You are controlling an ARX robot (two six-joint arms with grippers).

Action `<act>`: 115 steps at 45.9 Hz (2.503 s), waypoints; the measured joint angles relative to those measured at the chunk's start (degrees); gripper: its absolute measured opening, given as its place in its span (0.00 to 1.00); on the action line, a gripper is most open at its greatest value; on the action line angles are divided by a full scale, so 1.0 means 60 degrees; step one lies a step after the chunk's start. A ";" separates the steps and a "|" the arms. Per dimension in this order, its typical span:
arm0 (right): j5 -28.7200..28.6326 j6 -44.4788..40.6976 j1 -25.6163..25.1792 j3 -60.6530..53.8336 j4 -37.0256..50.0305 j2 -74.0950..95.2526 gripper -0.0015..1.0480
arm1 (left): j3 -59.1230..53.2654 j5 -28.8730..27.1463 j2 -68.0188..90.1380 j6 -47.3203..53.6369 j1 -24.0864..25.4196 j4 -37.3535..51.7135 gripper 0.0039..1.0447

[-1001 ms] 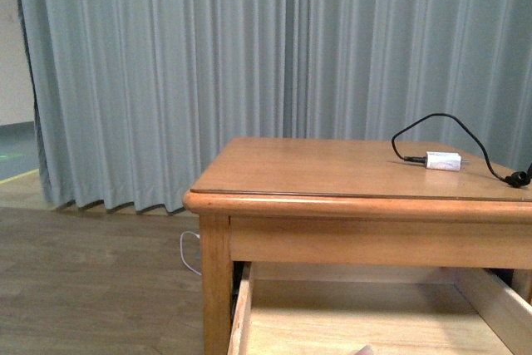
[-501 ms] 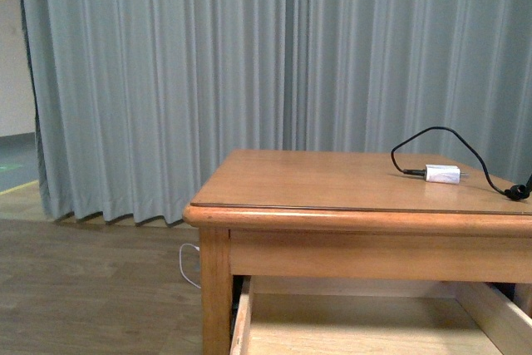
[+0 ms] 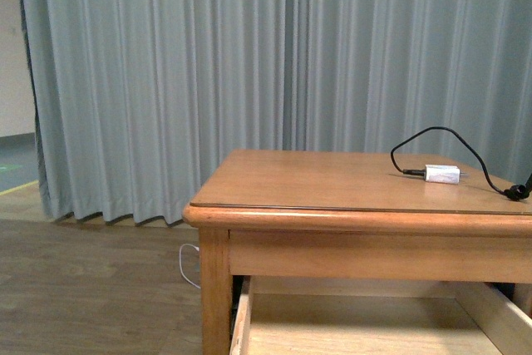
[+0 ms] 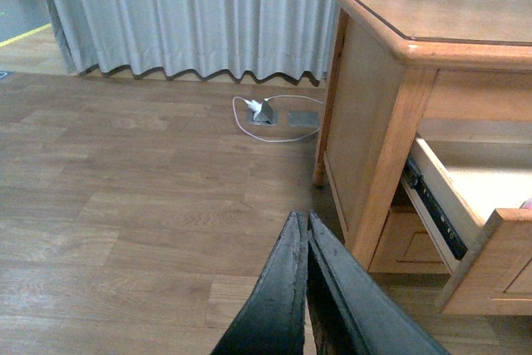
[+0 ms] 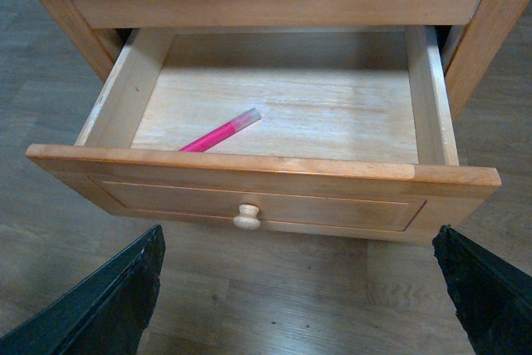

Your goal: Place pink marker in drawer with both arms

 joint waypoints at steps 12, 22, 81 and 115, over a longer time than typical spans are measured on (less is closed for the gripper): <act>-0.0004 0.0004 -0.0004 0.0000 0.0000 0.0000 0.92 | -0.0113 0.0000 -0.1829 0.0007 0.0004 -0.1537 0.04; 0.0000 0.0004 -0.0004 0.0000 0.0000 0.0000 0.92 | -0.0113 0.0000 -0.1832 0.0004 0.0004 -0.1537 0.12; 0.0138 -0.1829 -0.1512 0.2073 1.2429 1.3078 0.92 | -0.0113 -0.0004 -0.1832 0.0011 0.0004 -0.1545 0.94; -0.0514 -0.1166 -0.1701 0.2554 1.1271 1.2506 0.92 | -0.0109 -0.0004 -0.1832 0.0011 0.0004 -0.1545 0.94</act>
